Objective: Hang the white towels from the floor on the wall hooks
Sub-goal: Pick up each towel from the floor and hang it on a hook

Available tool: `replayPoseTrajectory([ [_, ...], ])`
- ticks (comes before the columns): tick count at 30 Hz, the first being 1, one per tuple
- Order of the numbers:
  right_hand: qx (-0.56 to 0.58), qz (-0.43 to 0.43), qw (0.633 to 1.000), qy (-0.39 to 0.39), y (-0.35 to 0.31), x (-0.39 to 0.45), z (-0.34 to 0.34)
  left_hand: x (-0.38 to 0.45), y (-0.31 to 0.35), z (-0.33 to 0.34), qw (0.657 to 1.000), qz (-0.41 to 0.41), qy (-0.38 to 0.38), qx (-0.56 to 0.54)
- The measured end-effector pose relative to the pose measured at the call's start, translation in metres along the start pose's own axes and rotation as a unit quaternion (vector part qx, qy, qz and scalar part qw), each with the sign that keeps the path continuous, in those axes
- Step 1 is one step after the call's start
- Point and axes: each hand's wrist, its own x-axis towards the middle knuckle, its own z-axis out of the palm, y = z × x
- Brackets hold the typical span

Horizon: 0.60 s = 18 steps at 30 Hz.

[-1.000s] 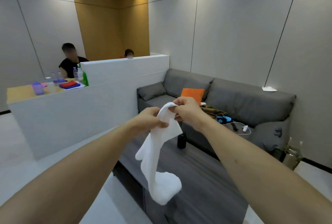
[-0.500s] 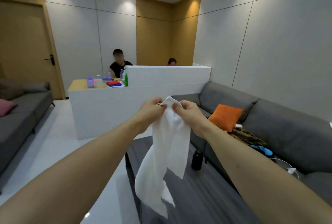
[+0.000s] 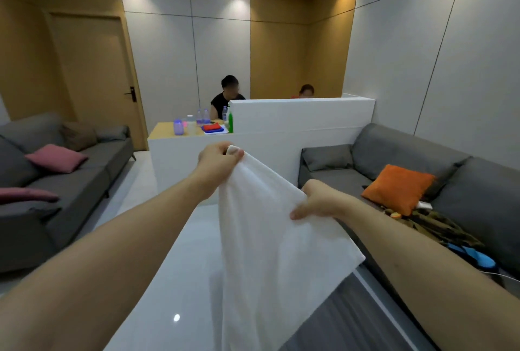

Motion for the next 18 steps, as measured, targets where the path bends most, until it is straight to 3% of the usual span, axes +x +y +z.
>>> replayPoseTrajectory([
  [7,-0.078,0.08,0.989,0.098,0.052,0.112,-0.012,0.11,-0.075,-0.027,0.997,-0.045,0.059,0.035],
  [13,-0.163,0.1,0.968,0.163,0.027,0.226,-0.04,0.212,-0.122,-0.032,0.989,-0.08,0.077,0.096],
  [18,-0.164,0.094,0.952,0.241,0.002,0.298,-0.082,0.29,-0.117,-0.041,0.987,-0.061,0.095,0.116],
])
